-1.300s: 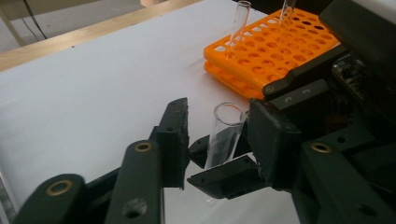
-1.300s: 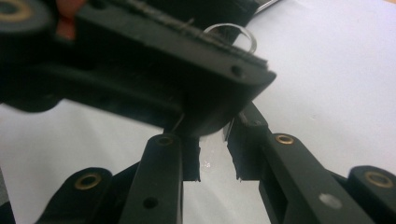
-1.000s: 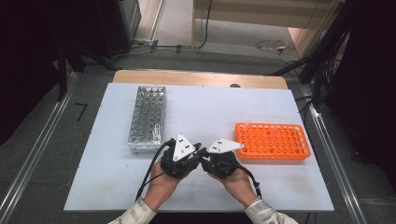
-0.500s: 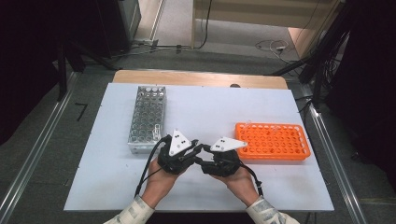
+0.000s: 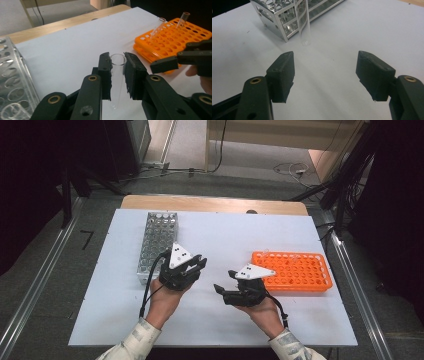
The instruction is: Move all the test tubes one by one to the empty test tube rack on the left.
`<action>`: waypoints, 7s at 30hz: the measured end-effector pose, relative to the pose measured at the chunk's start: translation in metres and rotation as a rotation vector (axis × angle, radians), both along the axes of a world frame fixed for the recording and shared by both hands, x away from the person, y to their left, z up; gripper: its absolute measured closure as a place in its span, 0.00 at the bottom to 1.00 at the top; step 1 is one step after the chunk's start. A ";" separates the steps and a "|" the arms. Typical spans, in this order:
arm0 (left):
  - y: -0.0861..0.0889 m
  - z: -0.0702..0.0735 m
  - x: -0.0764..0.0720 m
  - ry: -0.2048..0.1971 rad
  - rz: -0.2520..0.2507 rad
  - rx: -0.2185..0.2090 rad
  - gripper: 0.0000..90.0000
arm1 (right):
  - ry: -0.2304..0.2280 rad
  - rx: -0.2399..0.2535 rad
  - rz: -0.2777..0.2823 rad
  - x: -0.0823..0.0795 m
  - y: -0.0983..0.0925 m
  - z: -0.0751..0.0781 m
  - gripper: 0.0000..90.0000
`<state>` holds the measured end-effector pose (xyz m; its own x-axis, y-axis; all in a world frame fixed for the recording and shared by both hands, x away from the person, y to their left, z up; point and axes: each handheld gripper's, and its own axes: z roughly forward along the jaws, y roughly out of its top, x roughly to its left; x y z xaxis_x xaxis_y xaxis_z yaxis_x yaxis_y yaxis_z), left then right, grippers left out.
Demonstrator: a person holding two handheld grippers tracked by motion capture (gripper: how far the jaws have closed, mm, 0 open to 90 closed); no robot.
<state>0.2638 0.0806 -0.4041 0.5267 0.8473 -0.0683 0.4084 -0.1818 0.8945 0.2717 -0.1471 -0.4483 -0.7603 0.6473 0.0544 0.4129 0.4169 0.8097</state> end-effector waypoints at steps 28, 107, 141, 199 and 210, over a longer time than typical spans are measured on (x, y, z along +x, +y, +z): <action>0.060 0.021 0.026 -0.036 0.210 -0.017 0.84 | 0.004 0.007 -0.011 0.000 -0.005 0.001 0.33; 0.048 -0.008 -0.005 0.023 0.182 -0.072 0.22 | 0.006 0.053 -0.190 0.005 -0.086 0.010 0.32; 0.042 -0.008 -0.009 -0.010 0.187 -0.066 0.21 | -0.027 -0.006 -0.511 0.039 -0.160 -0.009 0.41; 0.029 -0.010 -0.013 0.006 0.138 -0.049 0.21 | -0.057 0.030 -0.302 0.014 -0.106 0.024 0.81; 0.023 -0.010 -0.014 0.007 0.118 -0.046 0.21 | -0.048 0.029 -0.225 0.008 -0.079 0.020 0.81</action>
<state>0.2494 0.1037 -0.4141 0.4232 0.8991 -0.1119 0.4304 -0.0909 0.8980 0.2801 -0.2259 -0.4281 -0.5993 0.7994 0.0421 0.4533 0.2955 0.8410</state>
